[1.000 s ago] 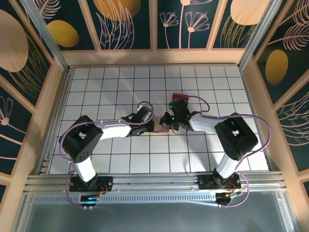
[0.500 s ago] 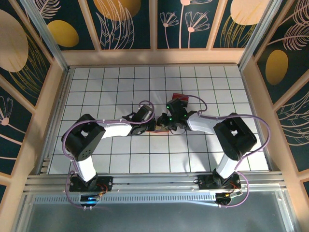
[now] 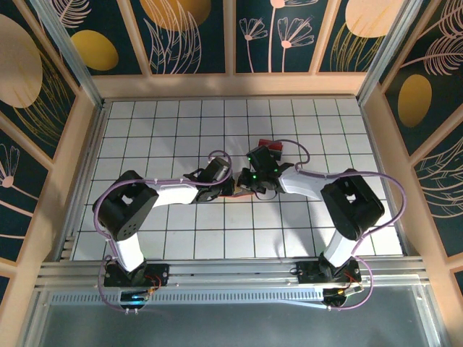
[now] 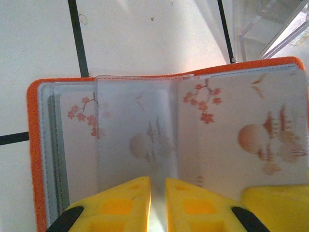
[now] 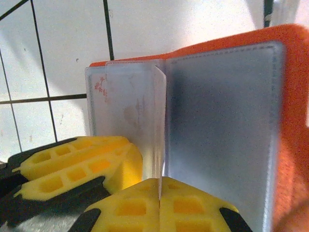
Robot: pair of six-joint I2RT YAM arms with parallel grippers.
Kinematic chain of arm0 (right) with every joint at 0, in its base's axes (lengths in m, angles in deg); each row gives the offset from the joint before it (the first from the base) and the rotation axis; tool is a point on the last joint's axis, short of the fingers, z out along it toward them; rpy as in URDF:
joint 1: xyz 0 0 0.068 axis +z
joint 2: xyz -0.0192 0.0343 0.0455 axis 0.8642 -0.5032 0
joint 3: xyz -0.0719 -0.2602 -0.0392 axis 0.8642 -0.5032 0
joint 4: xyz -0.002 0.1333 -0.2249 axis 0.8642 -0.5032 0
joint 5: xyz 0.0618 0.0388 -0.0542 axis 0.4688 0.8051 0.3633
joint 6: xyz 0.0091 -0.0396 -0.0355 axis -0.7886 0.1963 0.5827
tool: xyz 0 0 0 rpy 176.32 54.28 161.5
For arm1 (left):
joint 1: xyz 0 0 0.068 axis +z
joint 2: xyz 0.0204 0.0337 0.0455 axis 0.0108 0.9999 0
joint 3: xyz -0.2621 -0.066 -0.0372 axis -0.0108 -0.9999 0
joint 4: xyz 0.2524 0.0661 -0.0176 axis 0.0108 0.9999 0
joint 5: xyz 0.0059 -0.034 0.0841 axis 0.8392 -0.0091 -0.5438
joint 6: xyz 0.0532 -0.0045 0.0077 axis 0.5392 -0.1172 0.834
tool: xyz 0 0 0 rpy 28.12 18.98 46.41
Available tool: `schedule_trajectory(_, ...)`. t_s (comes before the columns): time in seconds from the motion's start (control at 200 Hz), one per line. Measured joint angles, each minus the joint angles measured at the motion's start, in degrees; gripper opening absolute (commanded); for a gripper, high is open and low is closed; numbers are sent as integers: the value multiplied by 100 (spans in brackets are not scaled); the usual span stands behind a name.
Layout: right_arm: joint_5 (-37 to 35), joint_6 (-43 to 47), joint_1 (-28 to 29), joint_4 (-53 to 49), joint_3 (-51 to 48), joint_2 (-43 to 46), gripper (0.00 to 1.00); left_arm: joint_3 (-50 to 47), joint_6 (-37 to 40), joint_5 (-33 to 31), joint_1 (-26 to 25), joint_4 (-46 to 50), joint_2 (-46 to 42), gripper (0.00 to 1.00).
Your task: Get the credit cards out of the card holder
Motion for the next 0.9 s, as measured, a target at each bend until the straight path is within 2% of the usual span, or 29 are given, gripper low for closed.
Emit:
schedule_trajectory(0.225, -533, 271, 7, -544, 42, 669, 0, 0, 48, -225, 103, 7, -20, 20)
schedule_trajectory(0.435, -946, 684, 2, -802, 153, 1189, 0, -2, 310, -540, 140, 105, -111, 28)
schedule_trajectory(0.621, -1189, 1513, -70, -820, 184, 1598, 0, -17, 708, -750, 151, 105, -343, 36)
schedule_trajectory(0.901, -1558, 3008, -365, -656, 197, 1746, 0, -35, 1047, -935, 151, 105, -879, 47)
